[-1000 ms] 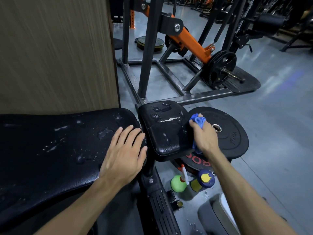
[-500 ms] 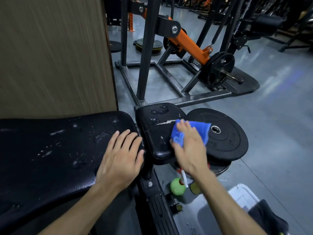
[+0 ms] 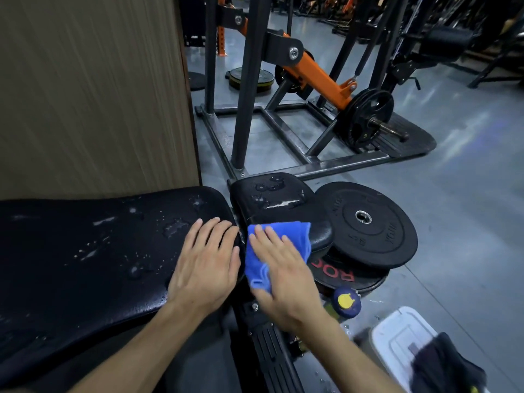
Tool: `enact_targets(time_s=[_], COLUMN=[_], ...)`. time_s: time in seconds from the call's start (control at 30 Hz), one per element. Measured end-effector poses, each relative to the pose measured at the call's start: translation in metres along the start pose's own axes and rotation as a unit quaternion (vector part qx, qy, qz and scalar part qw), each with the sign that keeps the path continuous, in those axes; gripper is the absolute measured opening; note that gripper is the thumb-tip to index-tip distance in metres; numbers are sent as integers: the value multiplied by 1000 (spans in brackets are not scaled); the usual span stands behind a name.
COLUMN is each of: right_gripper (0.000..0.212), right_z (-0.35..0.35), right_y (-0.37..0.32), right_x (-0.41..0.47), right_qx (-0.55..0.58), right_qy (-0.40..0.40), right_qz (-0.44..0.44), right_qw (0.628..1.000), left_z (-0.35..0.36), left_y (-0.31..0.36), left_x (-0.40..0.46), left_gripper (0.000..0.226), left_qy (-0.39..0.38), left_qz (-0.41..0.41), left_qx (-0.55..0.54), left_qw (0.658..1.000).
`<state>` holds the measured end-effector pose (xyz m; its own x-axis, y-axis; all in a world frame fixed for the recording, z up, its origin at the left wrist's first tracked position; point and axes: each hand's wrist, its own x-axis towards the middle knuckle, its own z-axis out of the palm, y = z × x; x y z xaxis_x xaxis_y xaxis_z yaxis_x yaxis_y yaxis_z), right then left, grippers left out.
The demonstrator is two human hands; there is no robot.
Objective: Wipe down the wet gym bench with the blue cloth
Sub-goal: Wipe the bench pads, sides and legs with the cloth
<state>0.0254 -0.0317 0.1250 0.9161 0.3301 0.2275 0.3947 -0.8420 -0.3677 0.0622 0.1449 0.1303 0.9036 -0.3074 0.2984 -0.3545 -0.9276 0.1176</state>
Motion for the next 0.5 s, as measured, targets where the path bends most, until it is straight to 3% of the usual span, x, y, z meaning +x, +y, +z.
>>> enact_targets(time_s=[0.07, 0.2, 0.27, 0.4, 0.43, 0.5], right_gripper=[75, 78, 77, 75, 72, 66], right_z=[-14, -37, -19, -3, -12, -30], right_y=[28, 75, 47, 2, 12, 46], right_x=[12, 45, 43, 11, 14, 28], right_qx=[9, -58, -80, -25, -5, 15], right_qy=[22, 76, 62, -21, -18, 28], right_qz=[29, 239, 196, -31, -30, 69], right_qw=[999, 966, 975, 999, 999, 997], left_z=[-2, -3, -3, -2, -2, -3], left_y=[0, 0, 0, -1, -1, -2], left_x=[-1, -3, -2, -2, -3, -3], left_gripper=[43, 44, 43, 43, 44, 45], left_qy=[-4, -13, -13, -16, -18, -19], left_qz=[-3, -8, -6, -13, -14, -14], left_qx=[5, 12, 13, 7, 7, 11], left_qw=[1000, 1000, 1000, 1000, 1000, 1000])
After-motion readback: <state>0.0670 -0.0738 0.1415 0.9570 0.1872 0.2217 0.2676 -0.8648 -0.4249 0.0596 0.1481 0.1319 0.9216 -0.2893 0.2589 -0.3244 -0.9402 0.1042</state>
